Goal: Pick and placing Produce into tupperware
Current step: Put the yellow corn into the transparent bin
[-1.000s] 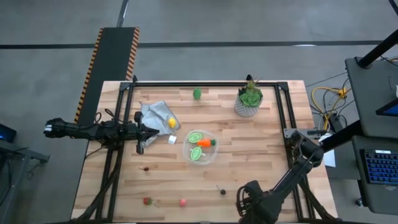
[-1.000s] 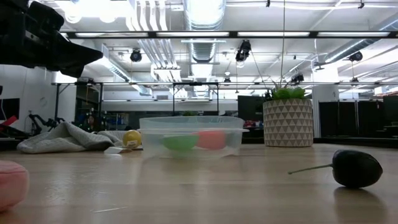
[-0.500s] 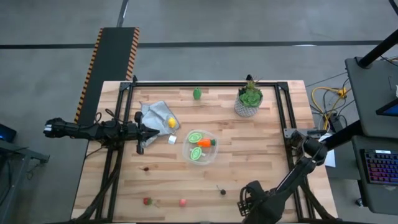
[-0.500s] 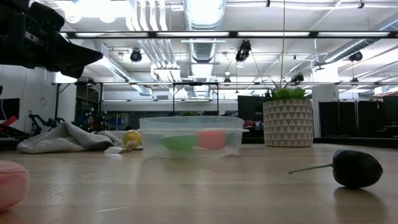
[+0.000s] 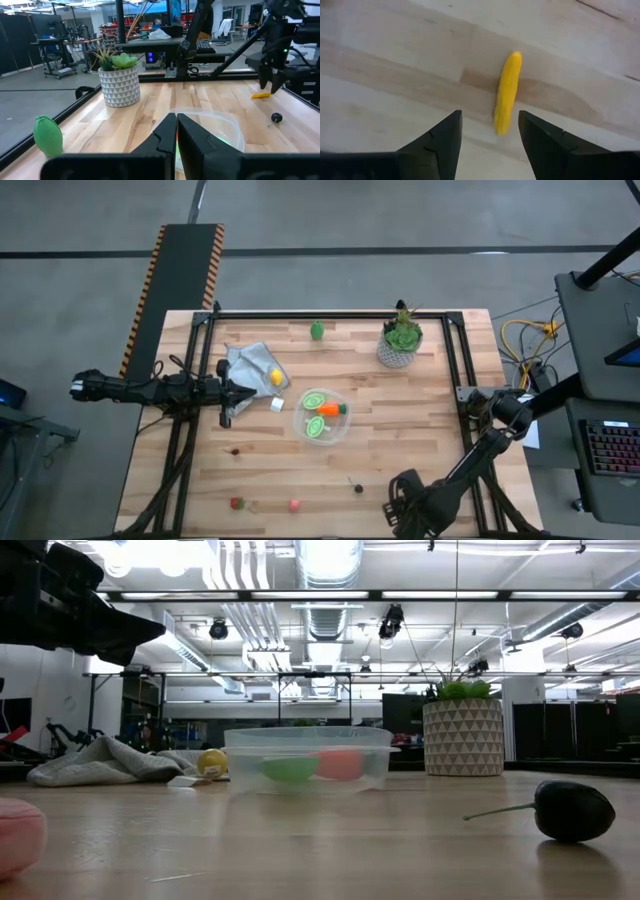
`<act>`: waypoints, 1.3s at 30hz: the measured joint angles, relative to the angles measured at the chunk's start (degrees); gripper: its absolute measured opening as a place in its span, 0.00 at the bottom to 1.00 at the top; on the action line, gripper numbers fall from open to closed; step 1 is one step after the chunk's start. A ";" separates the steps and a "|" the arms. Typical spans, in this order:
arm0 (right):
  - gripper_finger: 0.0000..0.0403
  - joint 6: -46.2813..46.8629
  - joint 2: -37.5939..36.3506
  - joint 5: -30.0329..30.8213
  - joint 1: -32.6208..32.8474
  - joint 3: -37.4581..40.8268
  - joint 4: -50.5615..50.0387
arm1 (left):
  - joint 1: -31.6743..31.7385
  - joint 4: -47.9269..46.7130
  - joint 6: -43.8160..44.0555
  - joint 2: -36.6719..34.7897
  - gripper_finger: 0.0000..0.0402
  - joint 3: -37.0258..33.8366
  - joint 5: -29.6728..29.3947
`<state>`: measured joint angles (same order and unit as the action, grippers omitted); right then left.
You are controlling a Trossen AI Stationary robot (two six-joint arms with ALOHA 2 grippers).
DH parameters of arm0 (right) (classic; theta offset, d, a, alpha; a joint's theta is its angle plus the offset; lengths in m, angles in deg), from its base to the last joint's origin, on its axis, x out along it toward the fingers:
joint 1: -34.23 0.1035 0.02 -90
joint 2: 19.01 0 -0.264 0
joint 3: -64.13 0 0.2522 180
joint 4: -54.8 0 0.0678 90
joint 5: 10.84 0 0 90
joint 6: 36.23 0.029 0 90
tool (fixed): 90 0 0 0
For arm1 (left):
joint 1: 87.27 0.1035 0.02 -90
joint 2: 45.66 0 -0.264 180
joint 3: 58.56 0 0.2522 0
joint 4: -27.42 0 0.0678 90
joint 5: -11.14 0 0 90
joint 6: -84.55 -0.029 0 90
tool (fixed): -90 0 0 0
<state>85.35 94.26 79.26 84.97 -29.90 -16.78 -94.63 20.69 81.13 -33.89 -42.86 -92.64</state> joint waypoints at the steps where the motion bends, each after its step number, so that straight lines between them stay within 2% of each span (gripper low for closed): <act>1: 0.46 0.04 -0.26 0.00 0.00 0.67 -0.08 | 0.00 0.01 0.00 0.03 0.00 0.00 0.00; 5: 0.46 -0.42 -0.58 -0.21 0.00 2.98 0.44 | 0.00 0.01 0.00 0.12 0.00 0.00 0.00; 11: 0.46 -0.53 -0.95 -0.57 0.00 6.28 6.47 | 0.00 -0.04 0.00 0.18 0.00 0.00 0.00; 33: 0.46 -1.25 -1.08 -0.61 0.02 6.47 7.19 | 0.00 -0.02 0.00 0.13 0.00 0.00 0.00; 39: 0.40 -0.74 -1.08 -0.61 0.02 6.48 7.19 | 0.00 0.02 0.00 0.16 0.00 0.00 0.00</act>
<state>84.61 93.17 78.65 84.99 -23.42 -9.59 -94.63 20.71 81.13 -33.73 -42.86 -92.64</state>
